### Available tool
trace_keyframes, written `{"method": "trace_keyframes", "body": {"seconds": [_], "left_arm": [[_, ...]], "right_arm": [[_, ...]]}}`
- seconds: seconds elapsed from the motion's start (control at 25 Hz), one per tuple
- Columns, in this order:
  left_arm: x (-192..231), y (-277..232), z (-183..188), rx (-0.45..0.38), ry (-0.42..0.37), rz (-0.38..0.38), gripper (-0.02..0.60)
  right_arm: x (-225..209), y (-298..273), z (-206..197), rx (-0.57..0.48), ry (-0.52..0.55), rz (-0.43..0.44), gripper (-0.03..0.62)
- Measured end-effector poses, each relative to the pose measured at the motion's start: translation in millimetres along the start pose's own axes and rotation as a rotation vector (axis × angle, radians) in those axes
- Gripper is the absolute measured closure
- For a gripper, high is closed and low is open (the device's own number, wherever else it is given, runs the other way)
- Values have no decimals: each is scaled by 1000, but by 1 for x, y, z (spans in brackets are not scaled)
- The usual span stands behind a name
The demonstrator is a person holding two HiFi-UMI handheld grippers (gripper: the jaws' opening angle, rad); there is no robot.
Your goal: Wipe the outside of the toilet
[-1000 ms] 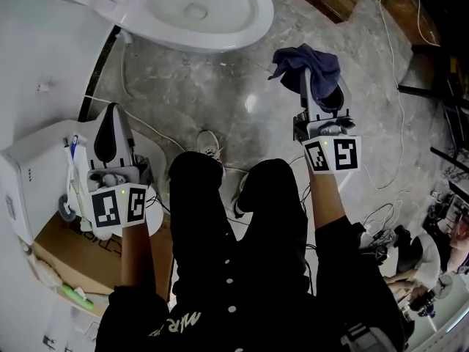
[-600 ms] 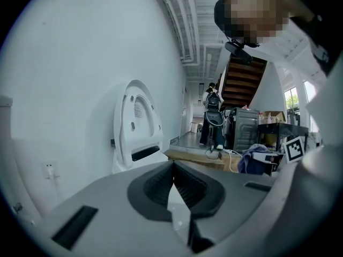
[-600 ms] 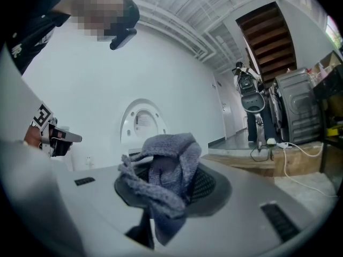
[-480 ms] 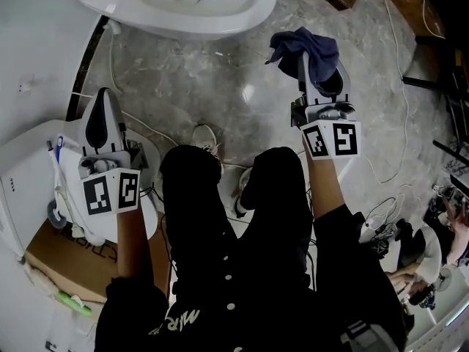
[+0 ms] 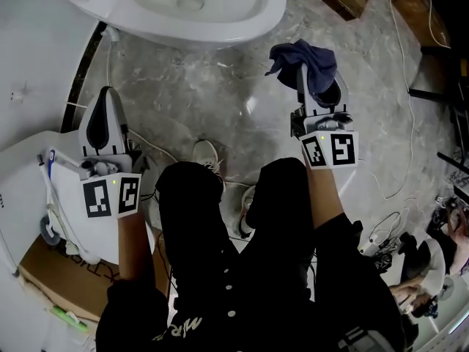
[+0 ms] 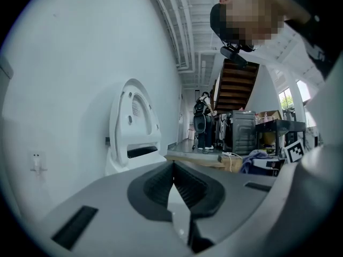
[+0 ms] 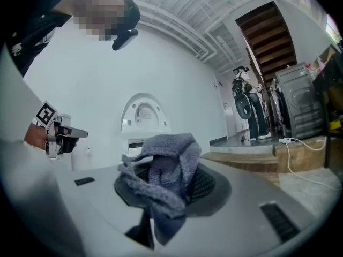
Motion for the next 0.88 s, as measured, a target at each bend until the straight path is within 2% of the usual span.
{"method": "trace_keyframes", "body": {"seconds": [0.2,0.44,0.88], "left_arm": [[-3,-4,-34,31,12,-24,571],[-12,-6,-61,2,22,-61,571],[-23,-1,-93,-33,25,-94,571]], "right_arm": [[3,-3,-31,3,19,24,467],[3,-7,-71,2,18,64,467],[9,-22,-113,-3,0,132,467]]}}
Point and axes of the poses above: the fingertips, and each gripper's own axes: y backward along the fingers, x to its left, z out of its top, the point moved 1 cm from there along y, backward along the fingers, and after that the axes turned 10 degrees about -x, right-handed, at the moved point
